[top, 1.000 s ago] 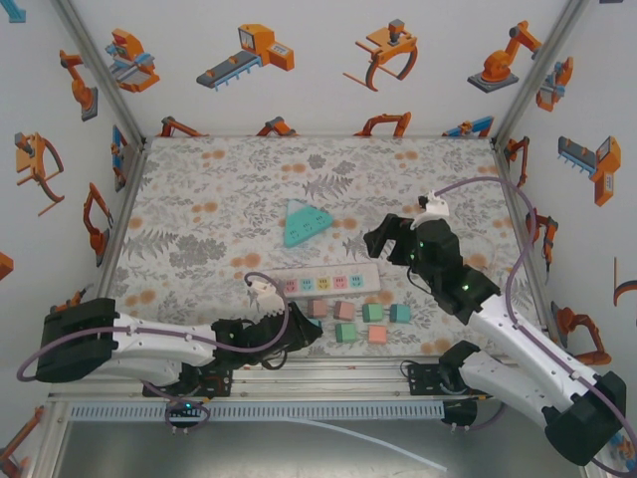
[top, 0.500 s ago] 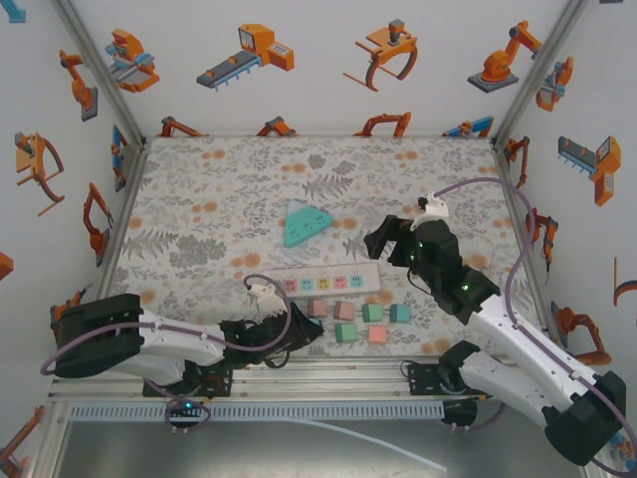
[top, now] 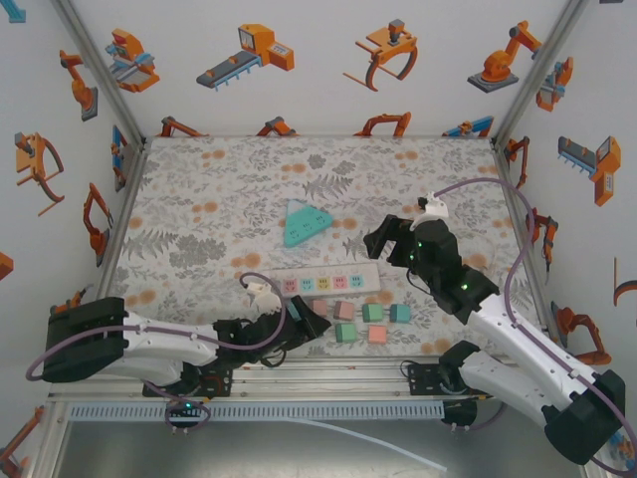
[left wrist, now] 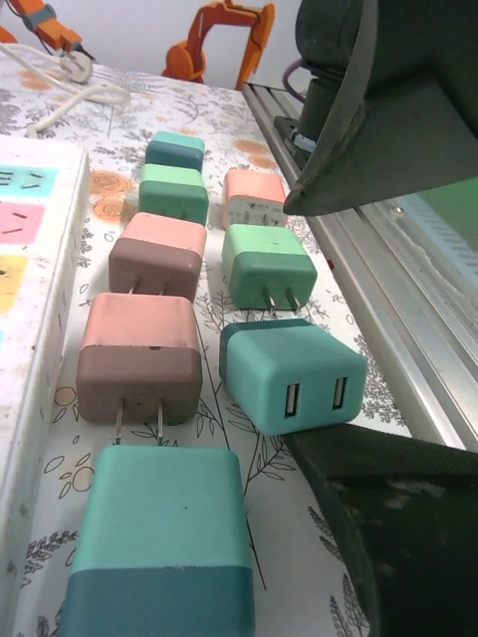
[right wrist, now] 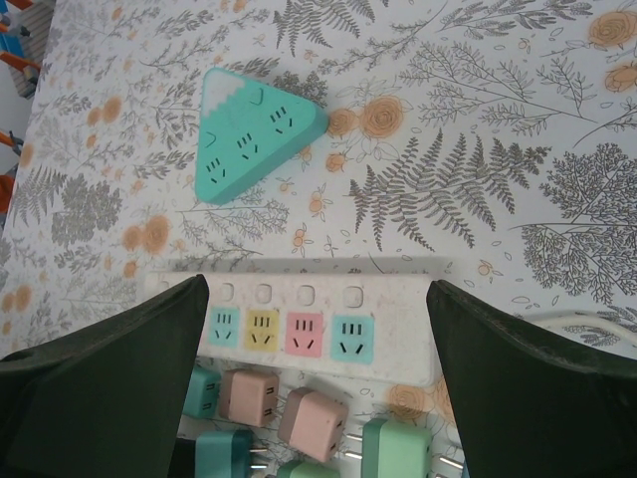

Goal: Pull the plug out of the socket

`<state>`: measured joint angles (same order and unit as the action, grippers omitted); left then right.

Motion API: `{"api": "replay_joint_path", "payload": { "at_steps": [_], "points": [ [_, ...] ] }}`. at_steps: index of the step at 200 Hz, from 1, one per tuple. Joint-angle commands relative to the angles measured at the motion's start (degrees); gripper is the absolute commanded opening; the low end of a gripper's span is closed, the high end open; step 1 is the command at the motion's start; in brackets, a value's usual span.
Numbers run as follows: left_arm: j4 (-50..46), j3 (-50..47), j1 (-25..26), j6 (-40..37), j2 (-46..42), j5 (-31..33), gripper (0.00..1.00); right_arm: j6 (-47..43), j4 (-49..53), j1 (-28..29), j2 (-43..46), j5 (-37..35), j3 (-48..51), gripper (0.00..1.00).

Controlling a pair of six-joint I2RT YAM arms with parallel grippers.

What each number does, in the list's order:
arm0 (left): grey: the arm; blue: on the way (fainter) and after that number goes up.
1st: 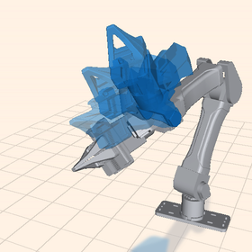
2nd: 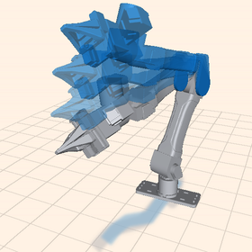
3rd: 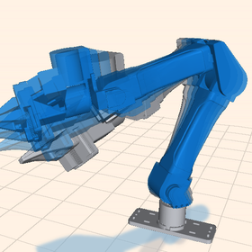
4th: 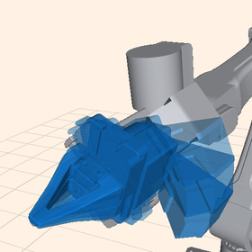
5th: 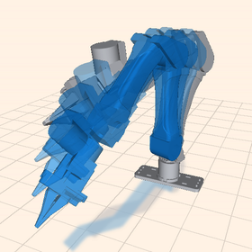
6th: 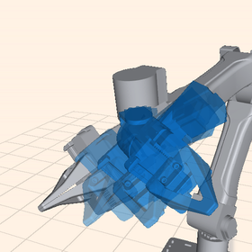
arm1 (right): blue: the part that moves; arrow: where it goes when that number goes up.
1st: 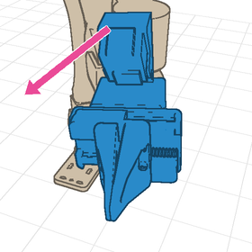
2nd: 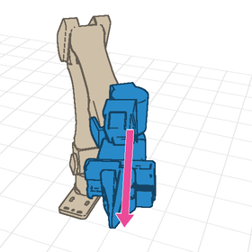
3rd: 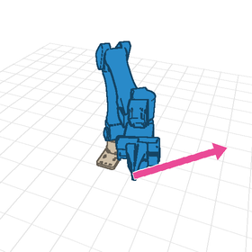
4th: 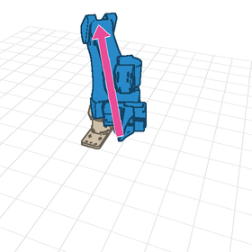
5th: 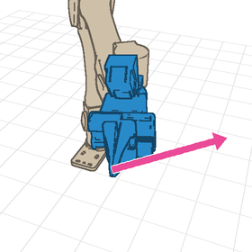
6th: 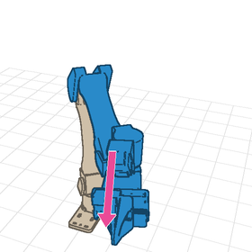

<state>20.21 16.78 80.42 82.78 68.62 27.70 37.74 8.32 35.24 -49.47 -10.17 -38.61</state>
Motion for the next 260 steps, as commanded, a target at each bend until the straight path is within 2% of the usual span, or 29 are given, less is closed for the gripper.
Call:
{"api": "replay_joint_path", "payload": {
  "at_steps": [1,35,56,72,90,107,121,138,172,193,213,221,239,248,260],
  "points": [
    [-11.71,1.64,-0.35,-1.90,-3.61,1.85,0.89,0.42,0.63,-0.33,-0.05,-2.09,-0.83,0.82],
    [-25.76,6.02,-0.35,-5.83,-10.95,4.73,0.98,-2.07,5.67,-0.35,-1.36,-6.55,-4.23,0.82],
    [-33.30,8.94,-0.83,-9.08,-16.26,7.37,1.00,-4.27,8.81,-1.25,-1.54,-13.09,-5.68,0.84],
    [-40.14,12.58,-2.21,-14.17,-20.62,10.58,1.00,-5.90,9.34,-3.64,-1.59,-15.61,-5.62,0.89],
    [-46.28,16.75,-6.60,-22.93,-25.05,14.79,0.99,-9.13,9.03,-6.96,-2.28,-18.99,-4.80,0.97],
    [-46.80,17.79,-15.58,-31.46,-29.55,14.52,0.98,-12.60,7.20,-10.28,-3.88,-23.65,-2.87,1.00],
    [-43.30,16.54,-25.31,-38.90,-33.20,12.18,0.97,-14.78,4.44,-13.95,-5.68,-25.17,-0.95,1.00],
    [-39.02,15.19,-36.74,-48.32,-35.52,10.50,0.97,-16.58,0.44,-19.91,-9.40,-22.90,1.13,1.00],
    [-30.01,12.34,-54.31,-64.28,-31.58,7.59,0.97,-19.75,-8.51,-29.19,-18.21,-17.99,3.98,1.00],
    [-21.99,8.99,-62.09,-69.71,-26.12,4.66,0.97,-23.76,-15.20,-31.34,-23.13,-15.25,4.42,0.99],
    [-10.26,4.61,-69.30,-71.93,-19.48,-6.16,0.97,-27.42,-26.01,-32.52,-29.38,-12.35,6.85,0.99],
    [-9.47,5.13,-70.74,-73.13,-17.00,-8.03,0.97,-29.62,-31.62,-32.59,-31.48,-11.11,8.17,0.99],
    [2.28,2.51,-72.79,-77.38,-10.62,-9.74,0.97,-31.81,-36.43,-32.52,-33.64,-6.67,7.83,0.99],
    [9.22,1.00,-74.44,-78.35,-7.19,-12.01,0.97,-33.79,-36.28,-32.43,-34.90,-5.01,6.63,0.98],
    [15.75,0.32,-76.88,-78.48,-1.43,-14.90,0.97,-34.40,-37.29,-32.44,-36.49,-6.17,5.93,0.98]
  ]
}}
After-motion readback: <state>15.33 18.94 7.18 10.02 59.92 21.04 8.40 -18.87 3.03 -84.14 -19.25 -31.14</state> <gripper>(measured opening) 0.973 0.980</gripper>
